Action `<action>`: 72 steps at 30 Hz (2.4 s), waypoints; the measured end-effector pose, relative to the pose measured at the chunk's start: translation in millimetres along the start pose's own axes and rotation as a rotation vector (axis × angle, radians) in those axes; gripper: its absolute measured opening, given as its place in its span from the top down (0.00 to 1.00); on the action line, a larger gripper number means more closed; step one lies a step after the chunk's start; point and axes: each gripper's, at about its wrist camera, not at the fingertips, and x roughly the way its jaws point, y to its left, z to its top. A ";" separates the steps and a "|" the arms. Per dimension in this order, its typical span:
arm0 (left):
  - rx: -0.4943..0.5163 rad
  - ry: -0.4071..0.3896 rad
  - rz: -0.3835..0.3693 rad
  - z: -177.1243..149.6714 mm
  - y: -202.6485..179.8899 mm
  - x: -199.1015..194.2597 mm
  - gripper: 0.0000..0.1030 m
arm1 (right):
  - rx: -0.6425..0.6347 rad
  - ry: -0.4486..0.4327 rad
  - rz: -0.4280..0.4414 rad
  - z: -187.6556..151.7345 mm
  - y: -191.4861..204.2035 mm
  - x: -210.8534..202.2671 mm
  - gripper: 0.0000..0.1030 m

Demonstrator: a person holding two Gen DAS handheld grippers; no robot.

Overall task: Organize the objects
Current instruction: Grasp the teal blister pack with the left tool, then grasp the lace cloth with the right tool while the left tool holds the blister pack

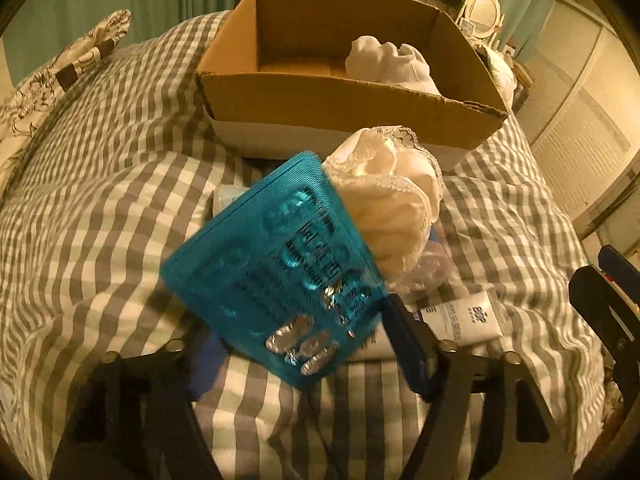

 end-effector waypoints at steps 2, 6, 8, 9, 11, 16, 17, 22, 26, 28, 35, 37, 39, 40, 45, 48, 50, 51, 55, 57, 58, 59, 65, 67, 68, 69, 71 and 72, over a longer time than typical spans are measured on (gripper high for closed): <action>-0.012 0.006 -0.019 -1.9 3.9 -4.3 0.50 | -0.005 -0.003 -0.001 -0.7 1.1 -3.7 0.10; -0.019 0.020 -0.055 -5.7 9.7 -13.6 0.69 | -0.019 -0.001 -0.008 -3.0 7.6 -9.3 0.10; -0.013 0.017 -0.062 -7.6 10.2 -19.3 0.76 | -0.025 -0.003 -0.009 -4.3 10.5 -12.6 0.10; -0.009 0.010 -0.063 -8.7 10.5 -23.3 0.79 | -0.028 -0.002 -0.011 -4.5 11.9 -14.0 0.10; 0.005 -0.005 -0.060 -10.8 10.8 -31.6 0.85 | -0.036 -0.005 -0.017 -4.9 15.0 -17.1 0.10; 0.045 -0.070 -0.044 -13.7 11.2 -60.5 0.94 | -0.058 -0.011 -0.022 -5.0 22.9 -23.7 0.10; 0.049 -0.087 -0.044 -14.0 12.4 -68.1 0.94 | -0.060 -0.011 -0.023 -4.8 24.4 -24.2 0.10; 0.044 -0.149 -0.030 -12.9 20.1 -94.1 0.94 | -0.076 -0.018 -0.020 -1.5 33.0 -26.4 0.10; 0.036 -0.195 -0.004 -9.3 32.4 -109.4 0.94 | -0.101 -0.028 -0.003 2.8 43.2 -24.2 0.10; 0.032 -0.204 0.015 -7.8 37.0 -111.8 0.94 | -0.114 -0.027 0.013 8.0 51.3 -19.3 0.10; 0.007 -0.186 0.054 -3.6 58.1 -96.6 0.94 | -0.175 0.005 0.078 25.7 86.9 16.7 0.10; 0.003 -0.180 0.060 -2.5 63.0 -92.3 0.94 | -0.189 0.031 0.090 29.2 96.2 32.3 0.10; 0.004 -0.177 0.064 -2.1 67.2 -88.9 0.94 | -0.191 0.053 0.095 31.8 101.3 45.8 0.11; 0.006 -0.175 0.067 -0.9 69.4 -87.0 0.94 | -0.190 0.069 0.100 32.8 103.2 53.5 0.14; 0.002 -0.163 0.066 0.2 75.9 -80.4 0.94 | -0.202 0.120 0.101 26.5 108.1 73.8 0.62; -0.001 -0.158 0.064 -1.2 76.4 -79.5 0.94 | -0.200 0.108 0.102 24.4 106.3 70.6 0.85; -0.001 -0.158 0.060 -2.4 75.5 -81.8 0.94 | -0.192 0.087 0.108 25.2 103.5 62.6 0.87; 0.000 -0.159 0.056 -2.7 75.1 -83.5 0.94 | -0.188 0.072 0.111 26.0 101.6 56.1 0.89; 0.007 -0.174 0.052 -2.4 69.1 -94.3 0.94 | -0.179 0.029 0.118 29.9 95.0 32.6 0.92; 0.012 -0.183 0.041 -1.3 65.0 -101.2 0.94 | -0.174 0.002 0.119 32.3 91.4 18.2 0.92; 0.016 -0.187 0.037 -0.7 62.9 -104.2 0.94 | -0.172 -0.009 0.120 32.9 90.6 12.4 0.94; 0.025 -0.195 0.036 0.3 59.2 -108.6 0.94 | -0.172 -0.020 0.121 33.9 89.9 6.9 0.94; 0.062 -0.208 0.008 13.2 42.6 -123.2 0.94 | -0.182 -0.102 0.120 48.2 82.4 -31.1 0.95; 0.071 -0.212 0.013 16.4 38.4 -125.3 0.94 | -0.187 -0.123 0.120 54.7 78.6 -41.5 0.95; 0.071 -0.214 0.014 18.4 37.1 -125.8 0.94 | -0.189 -0.125 0.125 57.0 77.2 -44.5 0.95; 0.069 -0.215 0.013 19.2 36.4 -126.1 0.94 | -0.196 -0.120 0.136 58.0 76.8 -46.0 0.95; 0.065 -0.214 0.020 18.8 37.2 -123.8 0.94 | -0.204 -0.120 0.160 55.1 77.6 -46.3 0.95; 0.063 -0.211 0.029 17.9 38.1 -121.8 0.94 | -0.208 -0.108 0.173 51.8 79.2 -43.9 0.95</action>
